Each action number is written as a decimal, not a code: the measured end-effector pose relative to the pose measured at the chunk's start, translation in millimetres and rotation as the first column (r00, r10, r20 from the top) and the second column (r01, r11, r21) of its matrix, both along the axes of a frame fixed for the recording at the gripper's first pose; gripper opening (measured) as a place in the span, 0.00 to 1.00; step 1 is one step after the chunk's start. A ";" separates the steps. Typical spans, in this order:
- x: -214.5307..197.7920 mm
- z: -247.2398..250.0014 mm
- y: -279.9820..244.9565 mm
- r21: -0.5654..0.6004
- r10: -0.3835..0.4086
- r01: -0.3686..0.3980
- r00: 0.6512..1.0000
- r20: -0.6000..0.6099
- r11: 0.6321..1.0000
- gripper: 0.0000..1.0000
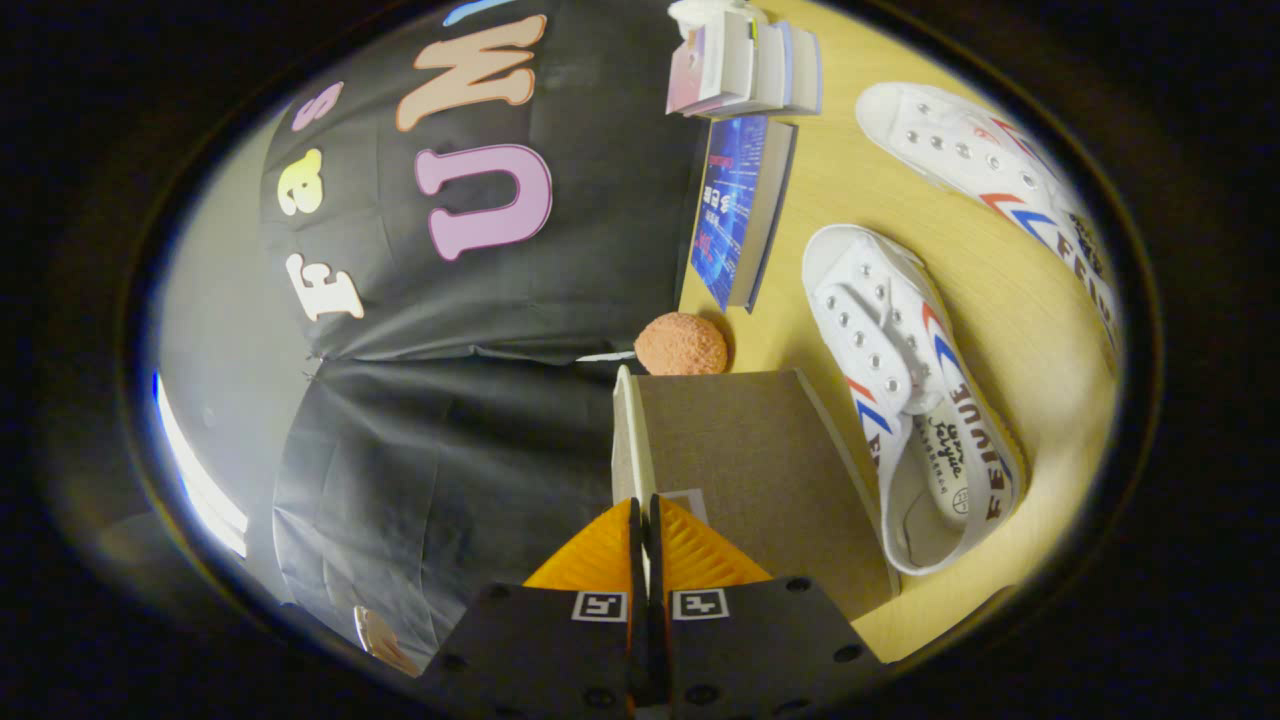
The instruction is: Open the storage box then place both shoes into the box .Put the left shoe in first, then the right shoe, with the right side of both shoes facing outward in a uniform manner.
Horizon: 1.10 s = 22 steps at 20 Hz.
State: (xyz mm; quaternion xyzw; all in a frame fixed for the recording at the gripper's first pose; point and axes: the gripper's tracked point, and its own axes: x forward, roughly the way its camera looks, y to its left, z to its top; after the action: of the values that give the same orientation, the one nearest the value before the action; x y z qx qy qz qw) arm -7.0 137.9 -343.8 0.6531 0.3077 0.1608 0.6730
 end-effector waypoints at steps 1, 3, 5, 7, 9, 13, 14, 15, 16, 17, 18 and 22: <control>1.6 7.5 4.6 -0.011 0.006 -0.006 1.000 0.012 1.000 0.02; 4.8 26.3 10.8 -0.038 0.022 -0.021 0.999 0.042 0.999 0.02; 7.7 42.2 19.5 -0.084 0.047 -0.041 0.997 0.066 0.996 0.02; 11.0 64.7 25.1 -0.110 0.067 -0.056 0.993 0.099 0.992 0.02; 13.2 86.5 37.2 -0.114 0.080 -0.066 0.989 0.127 0.991 0.02; 18.0 118.2 69.6 -0.163 0.136 -0.108 0.975 0.175 0.981 0.02; 19.7 124.2 79.8 -0.182 0.157 -0.123 0.970 0.185 0.976 0.02; 21.7 129.4 90.5 -0.208 0.176 -0.135 0.966 0.191 0.969 0.02; 23.8 134.4 103.5 -0.226 0.200 -0.153 0.959 0.201 0.962 0.02; 24.9 138.7 118.4 -0.240 0.220 -0.169 0.954 0.204 0.956 0.02; 25.5 142.4 134.4 -0.250 0.243 -0.189 0.948 0.207 0.949 0.02; 25.3 141.3 195.4 -0.274 0.331 -0.272 0.922 0.202 0.923 0.02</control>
State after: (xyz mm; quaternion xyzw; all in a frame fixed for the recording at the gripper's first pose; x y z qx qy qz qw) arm 18.4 333.3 -202.5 0.4863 0.3372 0.3037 0.7467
